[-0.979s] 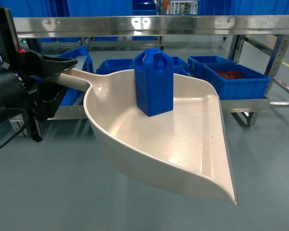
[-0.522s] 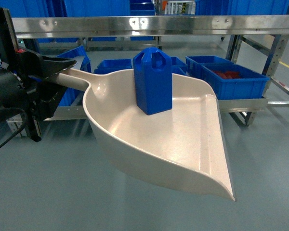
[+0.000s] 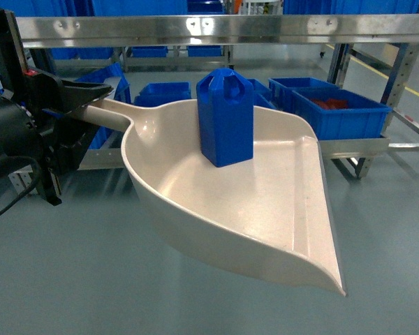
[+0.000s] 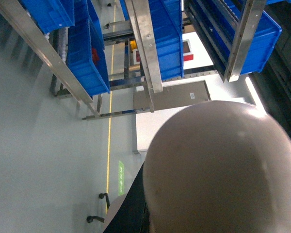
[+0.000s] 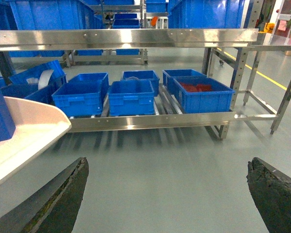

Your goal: Place part in tray to right shelf

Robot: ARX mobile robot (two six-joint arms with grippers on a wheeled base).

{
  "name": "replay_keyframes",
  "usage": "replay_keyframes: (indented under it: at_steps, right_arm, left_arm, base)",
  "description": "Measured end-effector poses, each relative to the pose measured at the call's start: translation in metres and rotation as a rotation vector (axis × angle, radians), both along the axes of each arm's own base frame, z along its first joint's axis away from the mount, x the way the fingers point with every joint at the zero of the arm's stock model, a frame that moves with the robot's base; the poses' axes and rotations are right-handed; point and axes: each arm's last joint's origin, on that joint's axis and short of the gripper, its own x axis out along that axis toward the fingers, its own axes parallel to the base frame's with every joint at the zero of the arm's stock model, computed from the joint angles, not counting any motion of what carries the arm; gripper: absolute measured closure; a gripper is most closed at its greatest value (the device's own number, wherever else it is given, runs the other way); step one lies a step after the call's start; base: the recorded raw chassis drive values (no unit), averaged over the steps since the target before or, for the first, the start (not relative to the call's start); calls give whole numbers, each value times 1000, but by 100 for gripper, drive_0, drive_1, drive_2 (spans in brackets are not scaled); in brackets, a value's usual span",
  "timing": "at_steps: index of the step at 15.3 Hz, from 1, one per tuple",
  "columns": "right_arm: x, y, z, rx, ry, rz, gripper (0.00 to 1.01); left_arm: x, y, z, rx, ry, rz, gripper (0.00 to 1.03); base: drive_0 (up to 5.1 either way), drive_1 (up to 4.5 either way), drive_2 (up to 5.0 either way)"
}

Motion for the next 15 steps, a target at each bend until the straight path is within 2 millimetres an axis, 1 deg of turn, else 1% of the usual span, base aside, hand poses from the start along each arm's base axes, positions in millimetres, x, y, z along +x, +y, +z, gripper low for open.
replay_keyframes:
  at_steps: [15]
  right_arm:
    - [0,0,0,0,2,0,3]
  left_arm:
    - [0,0,0,0,4,-1,87]
  base:
    - [0,0,0]
